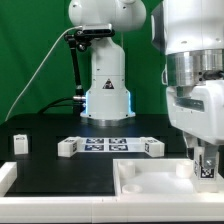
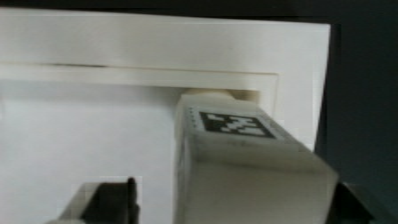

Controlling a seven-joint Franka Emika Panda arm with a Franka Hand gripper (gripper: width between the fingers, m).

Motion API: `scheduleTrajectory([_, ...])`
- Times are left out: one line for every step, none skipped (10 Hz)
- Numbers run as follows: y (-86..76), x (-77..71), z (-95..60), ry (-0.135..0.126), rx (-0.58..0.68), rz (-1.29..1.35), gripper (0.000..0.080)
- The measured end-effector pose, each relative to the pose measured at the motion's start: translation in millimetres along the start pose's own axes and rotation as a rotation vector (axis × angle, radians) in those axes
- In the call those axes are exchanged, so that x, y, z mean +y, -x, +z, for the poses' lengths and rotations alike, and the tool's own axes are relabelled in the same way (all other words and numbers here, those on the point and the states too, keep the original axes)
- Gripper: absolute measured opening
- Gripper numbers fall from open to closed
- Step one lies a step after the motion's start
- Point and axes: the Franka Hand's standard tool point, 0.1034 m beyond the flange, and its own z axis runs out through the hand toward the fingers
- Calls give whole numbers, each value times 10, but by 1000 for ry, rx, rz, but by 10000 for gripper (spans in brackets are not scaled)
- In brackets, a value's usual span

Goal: Assemble one leg

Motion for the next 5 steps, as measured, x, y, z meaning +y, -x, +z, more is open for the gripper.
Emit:
scheduleTrajectory([0, -5, -9, 7, -3, -53, 502])
scheduleTrajectory([12, -15, -19, 11, -6, -177, 618])
scheduleTrajectory([30, -22, -22, 10, -8, -265, 640])
scheduleTrajectory([43, -32, -28, 12, -8, -415, 640])
scheduleTrajectory([53, -47, -36, 16, -8, -552, 648])
